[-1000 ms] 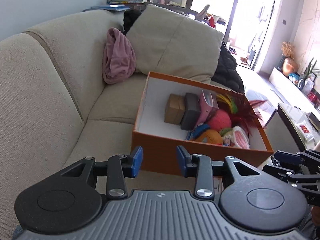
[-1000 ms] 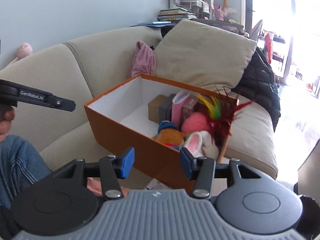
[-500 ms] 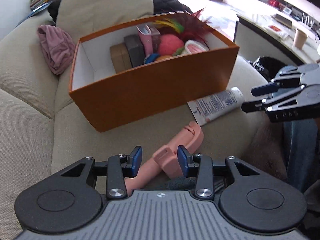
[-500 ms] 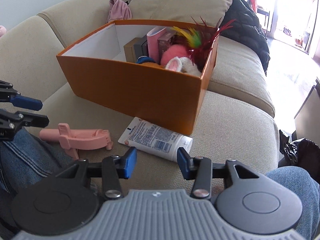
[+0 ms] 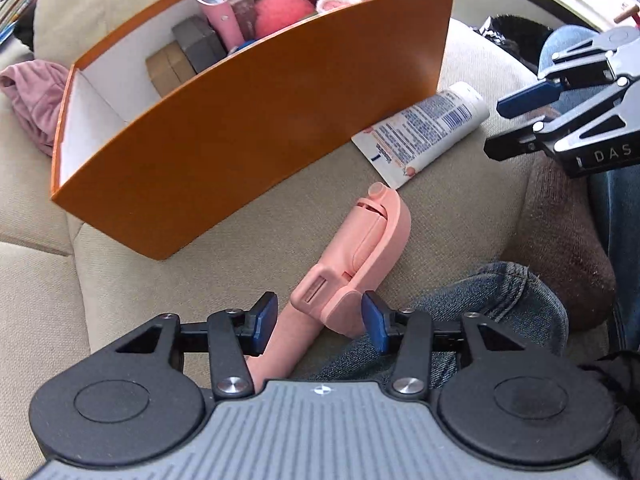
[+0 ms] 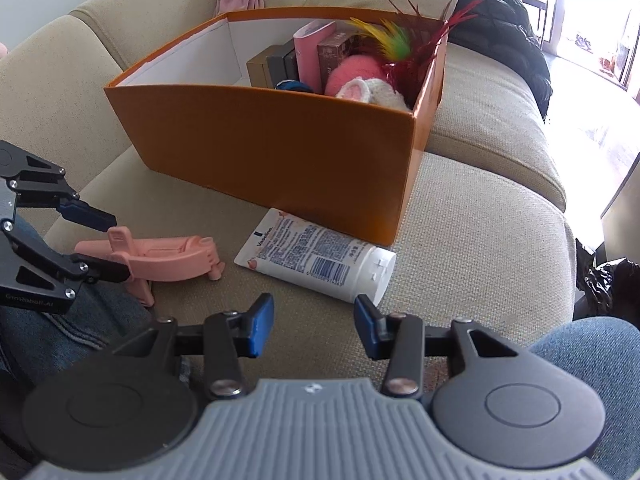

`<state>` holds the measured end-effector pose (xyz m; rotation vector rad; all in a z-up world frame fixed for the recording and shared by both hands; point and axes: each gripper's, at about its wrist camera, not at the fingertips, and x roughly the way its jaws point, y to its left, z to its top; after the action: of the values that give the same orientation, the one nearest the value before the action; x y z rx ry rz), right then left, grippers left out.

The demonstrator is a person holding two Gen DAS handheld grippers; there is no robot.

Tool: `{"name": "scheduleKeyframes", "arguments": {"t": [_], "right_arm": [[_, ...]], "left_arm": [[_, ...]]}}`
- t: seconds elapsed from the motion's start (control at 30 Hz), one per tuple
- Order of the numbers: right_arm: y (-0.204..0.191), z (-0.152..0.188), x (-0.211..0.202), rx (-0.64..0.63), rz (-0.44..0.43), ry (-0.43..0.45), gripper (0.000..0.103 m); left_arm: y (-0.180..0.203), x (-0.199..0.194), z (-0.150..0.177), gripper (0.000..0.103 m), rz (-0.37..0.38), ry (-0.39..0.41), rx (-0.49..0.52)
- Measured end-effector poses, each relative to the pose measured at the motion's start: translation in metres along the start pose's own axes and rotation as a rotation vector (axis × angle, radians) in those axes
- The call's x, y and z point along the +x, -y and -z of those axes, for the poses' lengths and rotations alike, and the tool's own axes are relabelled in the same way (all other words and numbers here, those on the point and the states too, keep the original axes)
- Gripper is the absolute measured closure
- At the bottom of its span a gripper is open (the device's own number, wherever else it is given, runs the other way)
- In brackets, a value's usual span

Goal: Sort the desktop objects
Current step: 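Grasp the pink selfie stick with left gripper while right gripper grasps the Vaseline tube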

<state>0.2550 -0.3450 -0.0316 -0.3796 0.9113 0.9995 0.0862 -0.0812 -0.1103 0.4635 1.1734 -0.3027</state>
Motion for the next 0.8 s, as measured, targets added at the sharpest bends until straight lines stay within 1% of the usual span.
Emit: {"name": "scheduleKeyframes", "arguments": {"t": [0.1, 0.17, 0.27, 0.47, 0.57, 0.63, 0.73, 0.8], "right_arm": [[-0.001, -0.003, 0.002, -0.021, 0.005, -0.004, 0.056], [-0.005, -0.007, 0.004, -0.068, -0.002, -0.006, 0.056], [-0.02, -0.013, 0.009, -0.206, -0.012, -0.016, 0.056], [-0.045, -0.024, 0.033, -0.494, -0.012, -0.071, 0.055], [-0.055, -0.024, 0.046, -0.652, 0.031, -0.084, 0.054], [-0.06, -0.023, 0.053, -0.74, 0.054, -0.092, 0.05], [-0.067, -0.023, 0.065, -0.836, 0.078, -0.106, 0.047], [-0.071, -0.022, 0.07, -0.88, 0.09, -0.108, 0.047]], "left_arm": [[0.005, 0.008, -0.002, 0.047, 0.003, -0.023, 0.039], [0.008, 0.013, -0.003, 0.044, -0.013, -0.031, 0.06], [0.007, 0.018, -0.006, 0.04, 0.004, -0.045, 0.066], [-0.004, 0.021, -0.01, 0.042, 0.066, -0.057, 0.054], [-0.011, 0.023, -0.011, 0.042, 0.104, -0.064, 0.043], [-0.014, 0.023, -0.01, 0.042, 0.125, -0.066, 0.048], [-0.019, 0.025, -0.01, 0.041, 0.16, -0.077, 0.05], [-0.023, 0.027, -0.01, 0.04, 0.182, -0.087, 0.052]]}}
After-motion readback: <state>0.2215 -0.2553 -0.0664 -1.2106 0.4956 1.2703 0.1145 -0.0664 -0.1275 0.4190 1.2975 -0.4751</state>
